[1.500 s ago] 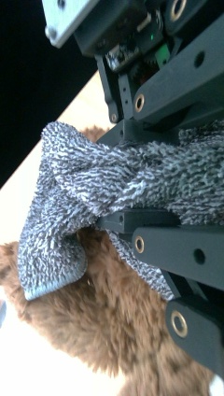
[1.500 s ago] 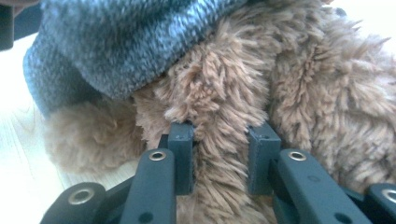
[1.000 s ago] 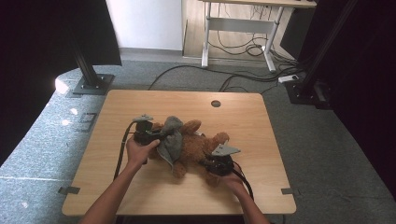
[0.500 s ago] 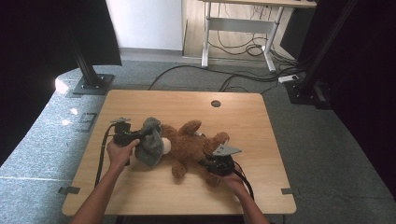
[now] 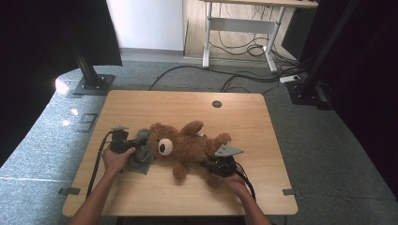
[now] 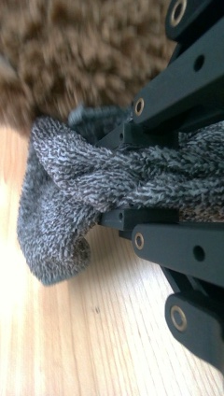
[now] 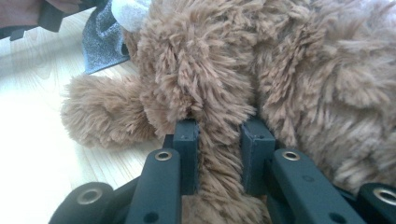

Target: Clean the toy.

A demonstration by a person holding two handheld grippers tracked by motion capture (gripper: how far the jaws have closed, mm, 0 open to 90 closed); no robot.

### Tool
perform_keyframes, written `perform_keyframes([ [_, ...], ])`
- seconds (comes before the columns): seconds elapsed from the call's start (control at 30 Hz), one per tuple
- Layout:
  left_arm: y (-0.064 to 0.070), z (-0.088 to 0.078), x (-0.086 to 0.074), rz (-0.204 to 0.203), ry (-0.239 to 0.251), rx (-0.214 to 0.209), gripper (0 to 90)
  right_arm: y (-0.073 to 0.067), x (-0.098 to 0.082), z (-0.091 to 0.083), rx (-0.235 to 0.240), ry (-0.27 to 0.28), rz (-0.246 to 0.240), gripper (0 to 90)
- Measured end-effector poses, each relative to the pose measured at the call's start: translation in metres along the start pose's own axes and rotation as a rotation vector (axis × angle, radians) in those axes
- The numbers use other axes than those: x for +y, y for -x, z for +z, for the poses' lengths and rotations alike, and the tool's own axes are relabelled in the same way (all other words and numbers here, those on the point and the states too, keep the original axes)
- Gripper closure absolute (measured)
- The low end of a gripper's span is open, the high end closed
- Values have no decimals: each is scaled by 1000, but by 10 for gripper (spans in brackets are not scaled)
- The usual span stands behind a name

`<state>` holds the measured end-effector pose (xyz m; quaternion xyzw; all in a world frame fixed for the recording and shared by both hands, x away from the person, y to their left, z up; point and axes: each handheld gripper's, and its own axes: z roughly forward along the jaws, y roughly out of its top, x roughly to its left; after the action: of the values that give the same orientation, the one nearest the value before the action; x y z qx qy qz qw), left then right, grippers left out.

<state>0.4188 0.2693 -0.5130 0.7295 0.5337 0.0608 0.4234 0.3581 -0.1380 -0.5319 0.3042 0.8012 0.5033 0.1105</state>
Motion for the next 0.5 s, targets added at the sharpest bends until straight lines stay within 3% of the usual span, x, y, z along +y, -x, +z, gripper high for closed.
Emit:
perform_keyframes([
  [0.1, 13, -19, 13, 9, 85, -49, 700, 1, 0, 0, 2, 2, 5, 722],
  [0.17, 27, -32, 24, 4, 147, -123, 702, 1, -1, 0, 5, 2, 9, 722],
  [0.2, 39, -37, 31, 30, 166, -157, 701, 2, 0, 0, 5, 3, 7, 722],
  [0.3, 65, -39, 46, 91, 183, -194, 701, 2, 0, 0, 6, 5, 6, 722],
  [0.37, 85, -32, 57, 124, 181, -218, 701, 2, 0, 0, 5, 4, 7, 722],
  [0.5, 110, -8, 73, 159, 140, -207, 700, 1, -1, 0, 5, 4, 8, 722],
])
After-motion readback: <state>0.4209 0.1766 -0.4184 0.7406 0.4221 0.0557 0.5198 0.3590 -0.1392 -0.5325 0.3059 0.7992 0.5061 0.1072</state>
